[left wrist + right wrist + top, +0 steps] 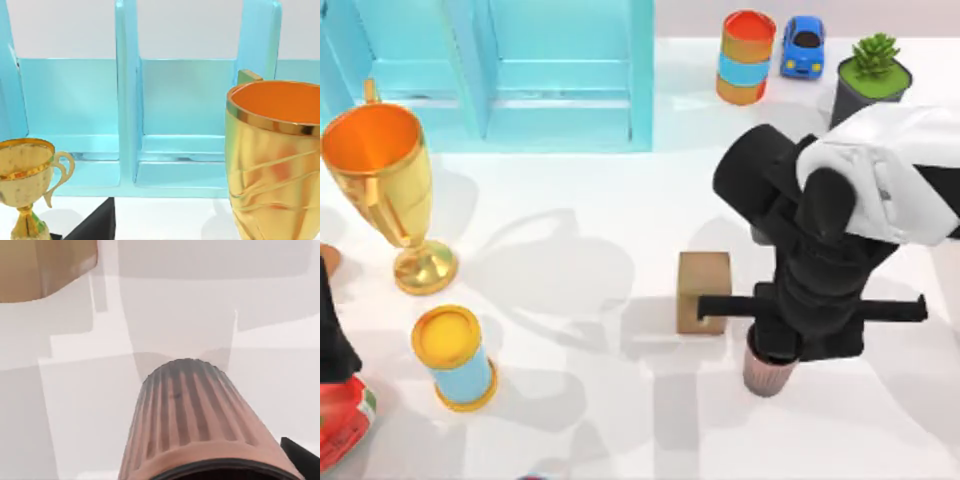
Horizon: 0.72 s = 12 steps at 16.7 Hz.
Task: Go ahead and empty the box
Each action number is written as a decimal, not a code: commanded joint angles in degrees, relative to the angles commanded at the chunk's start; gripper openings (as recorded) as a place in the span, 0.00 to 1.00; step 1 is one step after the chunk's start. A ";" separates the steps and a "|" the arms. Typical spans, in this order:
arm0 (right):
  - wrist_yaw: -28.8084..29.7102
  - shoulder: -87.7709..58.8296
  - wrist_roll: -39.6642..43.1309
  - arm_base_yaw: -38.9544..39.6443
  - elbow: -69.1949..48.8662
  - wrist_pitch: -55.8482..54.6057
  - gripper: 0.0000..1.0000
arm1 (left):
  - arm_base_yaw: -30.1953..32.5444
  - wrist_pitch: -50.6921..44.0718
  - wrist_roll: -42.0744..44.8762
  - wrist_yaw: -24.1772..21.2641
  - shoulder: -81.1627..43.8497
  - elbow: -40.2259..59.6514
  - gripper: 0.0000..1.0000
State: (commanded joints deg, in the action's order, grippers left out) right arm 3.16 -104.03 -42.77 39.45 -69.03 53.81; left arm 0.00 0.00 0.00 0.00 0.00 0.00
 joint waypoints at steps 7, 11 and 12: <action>0.09 -0.66 -0.04 0.14 1.39 -2.21 0.08 | 0.00 0.00 0.00 0.00 0.00 0.00 1.00; 0.09 -0.66 -0.04 0.14 1.39 -2.21 0.38 | 0.00 0.00 0.00 0.00 0.00 0.00 1.00; 0.09 -0.66 -0.04 0.14 1.39 -2.21 0.45 | 0.00 0.00 0.00 0.00 0.00 0.00 1.00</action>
State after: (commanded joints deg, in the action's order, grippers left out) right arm 3.25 -104.69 -42.81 39.59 -67.65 51.60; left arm 0.00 0.00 0.00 0.00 0.00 0.00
